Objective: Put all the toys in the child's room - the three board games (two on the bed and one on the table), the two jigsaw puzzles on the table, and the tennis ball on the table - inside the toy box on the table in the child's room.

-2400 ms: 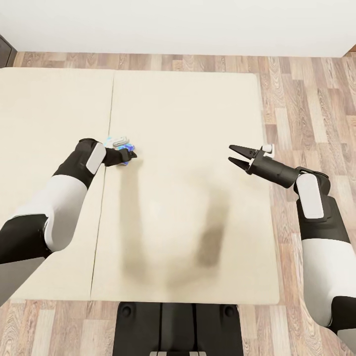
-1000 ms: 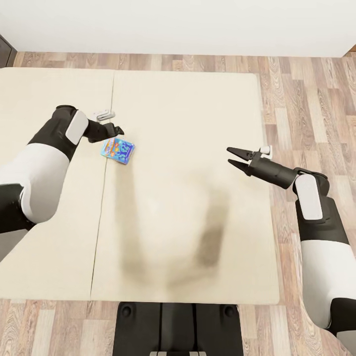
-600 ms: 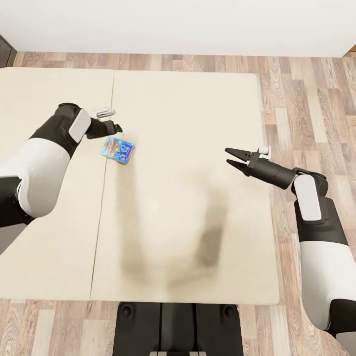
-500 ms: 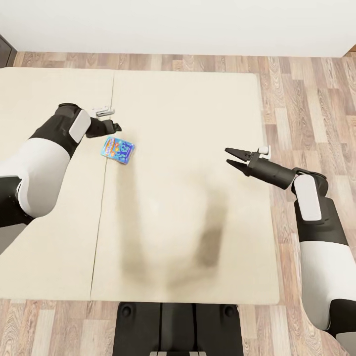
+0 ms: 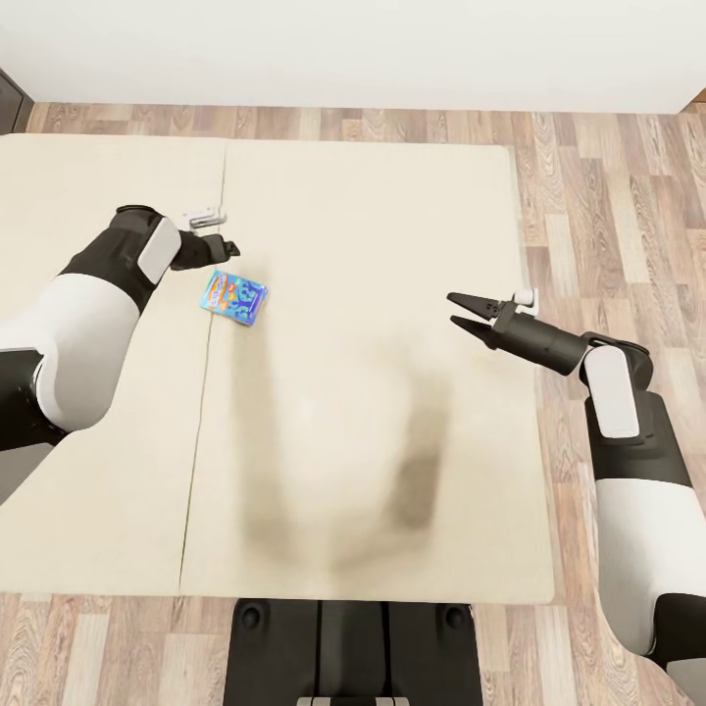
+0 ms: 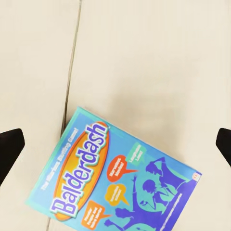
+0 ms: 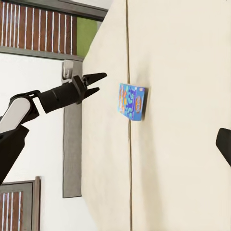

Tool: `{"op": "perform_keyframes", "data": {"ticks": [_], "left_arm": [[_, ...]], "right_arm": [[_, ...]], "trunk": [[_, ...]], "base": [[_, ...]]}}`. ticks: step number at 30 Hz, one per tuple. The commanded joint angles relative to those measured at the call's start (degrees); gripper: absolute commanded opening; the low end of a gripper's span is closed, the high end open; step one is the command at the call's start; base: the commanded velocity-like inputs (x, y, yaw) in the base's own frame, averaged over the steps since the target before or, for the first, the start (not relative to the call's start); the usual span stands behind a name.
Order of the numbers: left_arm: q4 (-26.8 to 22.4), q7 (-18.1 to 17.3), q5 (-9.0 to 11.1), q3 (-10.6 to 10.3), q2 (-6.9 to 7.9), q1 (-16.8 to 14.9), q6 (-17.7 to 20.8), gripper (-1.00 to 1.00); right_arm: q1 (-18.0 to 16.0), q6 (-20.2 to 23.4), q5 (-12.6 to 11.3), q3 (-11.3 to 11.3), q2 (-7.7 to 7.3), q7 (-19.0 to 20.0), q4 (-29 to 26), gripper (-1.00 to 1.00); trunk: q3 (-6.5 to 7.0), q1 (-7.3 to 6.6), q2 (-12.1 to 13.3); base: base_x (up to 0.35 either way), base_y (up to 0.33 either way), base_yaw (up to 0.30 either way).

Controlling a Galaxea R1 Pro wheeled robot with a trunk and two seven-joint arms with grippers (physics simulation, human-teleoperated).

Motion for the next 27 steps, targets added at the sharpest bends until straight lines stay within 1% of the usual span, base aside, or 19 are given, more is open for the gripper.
{"op": "perform_keyframes", "data": {"ticks": [1, 8, 15, 27], "left_arm": [[-0.06, 0.29, 0.57, 0.2, -0.02, -0.01, 0.26, 1.0], [-0.06, 0.3, 0.57, 0.22, -0.02, -0.01, 0.1, 1.0], [-0.06, 0.36, 0.63, 0.08, -0.02, -0.01, -1.97, 1.0], [-0.01, 0.38, 0.6, -0.06, 0.01, 0.07, -3.92, 1.0]], "right_arm": [[-0.03, 0.27, 0.31, -0.12, -0.01, 0.38, 0.01, 1.0], [-0.03, 0.27, 0.31, -0.2, -0.11, 0.38, 0.01, 1.0], [-0.03, 0.27, 0.31, 0.07, -0.05, 0.38, 0.01, 1.0], [-0.03, 0.27, 0.31, 0.15, 0.08, 0.38, 0.01, 1.0]], "trunk": [[-0.03, 0.01, -0.04], [-0.03, 0.01, -0.04], [-0.03, 0.01, -0.04], [-0.08, 0.01, -0.04]], "base": [[0.0, 0.0, 0.0], [0.0, 0.0, 0.0], [0.0, 0.0, 0.0], [0.0, 0.0, 0.0]]}}
